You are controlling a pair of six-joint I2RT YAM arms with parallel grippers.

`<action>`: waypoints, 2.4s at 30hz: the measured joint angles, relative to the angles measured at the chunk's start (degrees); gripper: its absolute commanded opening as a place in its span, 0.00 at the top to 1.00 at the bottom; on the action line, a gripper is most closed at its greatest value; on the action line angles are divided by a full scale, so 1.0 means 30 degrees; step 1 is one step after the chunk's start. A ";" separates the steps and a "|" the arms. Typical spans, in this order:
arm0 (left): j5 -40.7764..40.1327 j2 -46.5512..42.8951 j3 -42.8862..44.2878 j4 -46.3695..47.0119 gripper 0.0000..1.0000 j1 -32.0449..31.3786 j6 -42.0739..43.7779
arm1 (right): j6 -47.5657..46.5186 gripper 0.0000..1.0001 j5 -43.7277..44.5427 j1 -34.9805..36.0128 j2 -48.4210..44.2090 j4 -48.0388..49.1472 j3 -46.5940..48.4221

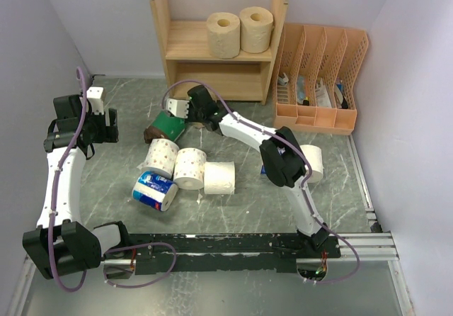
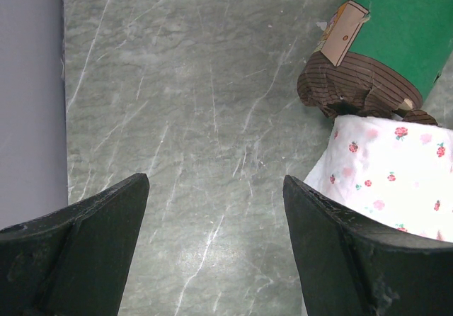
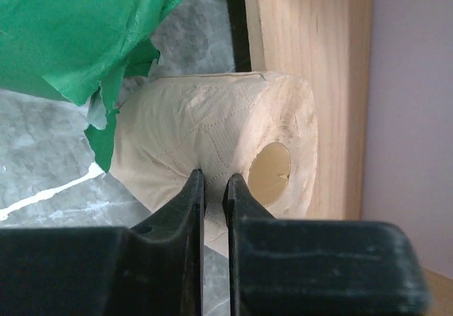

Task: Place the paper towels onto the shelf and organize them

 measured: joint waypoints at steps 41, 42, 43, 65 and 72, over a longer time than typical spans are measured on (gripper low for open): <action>0.0357 -0.0393 -0.0015 -0.0087 0.12 0.0007 -0.0015 | -0.3016 1.00 0.5377 0.4619 -0.6353 -0.2339 0.3927; 0.0357 -0.0408 -0.0015 -0.0117 0.12 0.0007 -0.0015 | -0.3162 1.00 0.5384 0.4510 -0.6309 -0.2178 0.4153; 0.0357 -0.0423 -0.0015 -0.0146 0.12 0.0007 -0.0015 | -0.3344 1.00 0.5377 0.4379 -0.6237 -0.1967 0.4364; 0.0765 -0.0437 -0.0015 -0.0255 0.12 0.0328 -0.0015 | -0.5508 1.00 0.3993 0.1377 -0.1384 0.1282 0.8225; 0.0947 -0.0437 -0.0015 -0.0255 0.12 0.0415 -0.0007 | -0.6054 1.00 0.3745 0.1158 -0.0379 0.1530 0.9581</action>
